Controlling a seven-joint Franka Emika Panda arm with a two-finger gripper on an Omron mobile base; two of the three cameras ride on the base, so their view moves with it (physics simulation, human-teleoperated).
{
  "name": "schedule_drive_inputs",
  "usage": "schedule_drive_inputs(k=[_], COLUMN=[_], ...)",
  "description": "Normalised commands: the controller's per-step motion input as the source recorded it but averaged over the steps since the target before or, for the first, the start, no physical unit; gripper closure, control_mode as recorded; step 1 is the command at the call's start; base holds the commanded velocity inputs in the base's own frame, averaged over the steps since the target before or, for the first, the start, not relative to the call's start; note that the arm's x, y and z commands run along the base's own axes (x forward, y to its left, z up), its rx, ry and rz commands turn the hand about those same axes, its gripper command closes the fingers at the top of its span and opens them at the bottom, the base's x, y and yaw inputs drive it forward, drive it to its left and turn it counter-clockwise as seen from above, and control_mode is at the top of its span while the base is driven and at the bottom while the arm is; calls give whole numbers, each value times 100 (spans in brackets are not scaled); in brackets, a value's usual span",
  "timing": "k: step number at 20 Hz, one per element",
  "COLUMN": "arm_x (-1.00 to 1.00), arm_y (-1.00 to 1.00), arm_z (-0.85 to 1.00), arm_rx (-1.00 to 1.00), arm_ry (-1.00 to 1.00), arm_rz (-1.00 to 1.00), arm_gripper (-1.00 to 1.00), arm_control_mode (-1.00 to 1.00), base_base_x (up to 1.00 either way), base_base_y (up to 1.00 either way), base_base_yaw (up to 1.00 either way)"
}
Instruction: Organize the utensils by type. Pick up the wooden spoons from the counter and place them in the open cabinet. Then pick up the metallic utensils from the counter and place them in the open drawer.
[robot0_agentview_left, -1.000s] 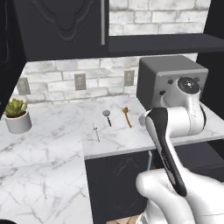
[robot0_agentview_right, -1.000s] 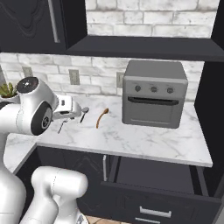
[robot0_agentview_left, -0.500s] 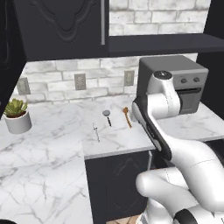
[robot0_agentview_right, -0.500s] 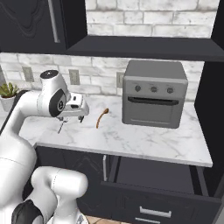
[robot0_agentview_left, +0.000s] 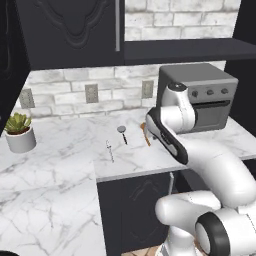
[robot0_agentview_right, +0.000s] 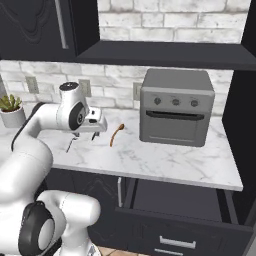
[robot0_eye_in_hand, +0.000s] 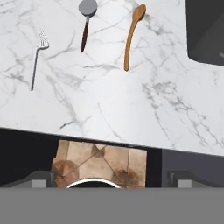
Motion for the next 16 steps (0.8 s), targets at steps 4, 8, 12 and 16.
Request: schedule_drive_inputs(k=[4, 8, 12, 16], arm_x=[58, 62, 61, 63], arm_y=[0, 0, 0, 0], arm_z=[-26, -31, -27, -28], arm_rx=[3, 2, 1, 0], arm_ry=[0, 0, 0, 0], arm_rz=[-7, -9, -12, -11], arm_gripper=[-100, -100, -100, -100], arm_control_mode=[-100, -100, -100, -100], base_base_x=[0, 0, 0, 0], base_base_y=[0, 0, 0, 0], base_base_yaw=[0, 0, 0, 0])
